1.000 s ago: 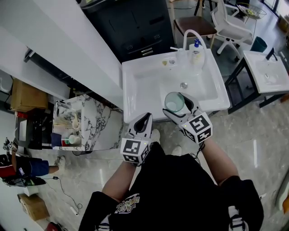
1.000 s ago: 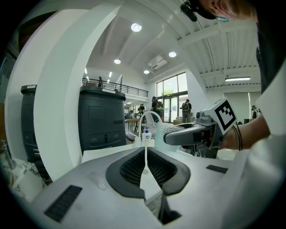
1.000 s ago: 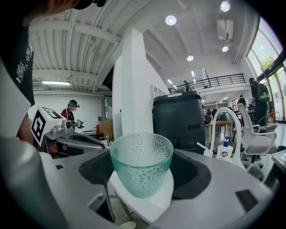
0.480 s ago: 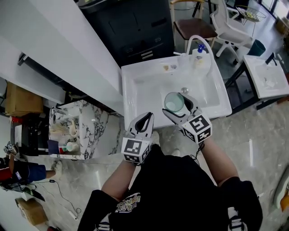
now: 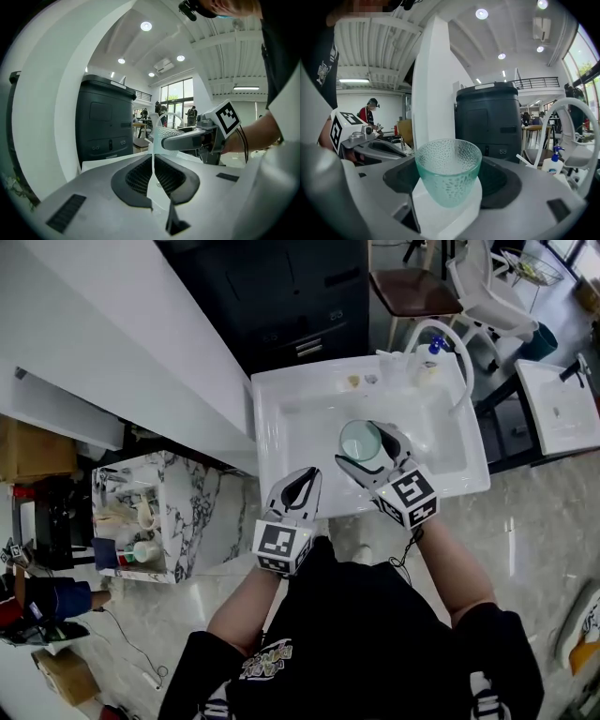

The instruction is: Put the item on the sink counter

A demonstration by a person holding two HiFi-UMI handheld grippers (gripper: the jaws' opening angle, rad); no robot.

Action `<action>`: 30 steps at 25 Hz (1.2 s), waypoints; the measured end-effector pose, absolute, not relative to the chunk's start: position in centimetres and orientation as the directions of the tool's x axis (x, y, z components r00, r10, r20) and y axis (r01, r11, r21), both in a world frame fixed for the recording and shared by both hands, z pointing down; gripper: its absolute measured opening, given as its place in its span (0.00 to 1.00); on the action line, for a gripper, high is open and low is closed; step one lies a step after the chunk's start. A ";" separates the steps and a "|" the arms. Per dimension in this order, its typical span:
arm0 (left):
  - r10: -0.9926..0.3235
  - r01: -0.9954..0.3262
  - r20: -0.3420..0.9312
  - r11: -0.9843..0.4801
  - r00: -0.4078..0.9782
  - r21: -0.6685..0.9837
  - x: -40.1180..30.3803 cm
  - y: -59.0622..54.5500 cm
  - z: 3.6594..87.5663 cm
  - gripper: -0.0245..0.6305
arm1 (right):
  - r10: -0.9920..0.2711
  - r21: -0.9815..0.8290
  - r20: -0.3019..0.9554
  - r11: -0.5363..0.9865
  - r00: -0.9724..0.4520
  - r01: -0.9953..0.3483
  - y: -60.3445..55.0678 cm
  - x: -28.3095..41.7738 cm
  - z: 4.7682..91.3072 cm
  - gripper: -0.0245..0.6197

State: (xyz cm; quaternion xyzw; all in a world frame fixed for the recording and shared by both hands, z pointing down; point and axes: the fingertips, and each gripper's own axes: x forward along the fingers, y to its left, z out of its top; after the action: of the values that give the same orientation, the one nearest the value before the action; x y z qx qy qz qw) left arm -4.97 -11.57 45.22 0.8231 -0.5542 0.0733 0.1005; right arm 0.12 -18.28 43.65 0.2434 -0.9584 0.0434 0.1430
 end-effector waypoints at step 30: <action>-0.854 -0.899 0.282 -0.418 0.437 0.127 -10.6 -22.4 50.8 0.08 | -0.468 0.015 0.370 0.866 -0.802 -0.499 -33.5 -8.3 52.6 0.70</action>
State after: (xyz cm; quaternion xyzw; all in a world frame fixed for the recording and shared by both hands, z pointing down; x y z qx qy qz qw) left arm -10.60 -22.45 50.80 0.8376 -0.5234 0.0870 0.1301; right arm -8.26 -33.46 52.64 0.2551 -0.9484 0.0416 0.1838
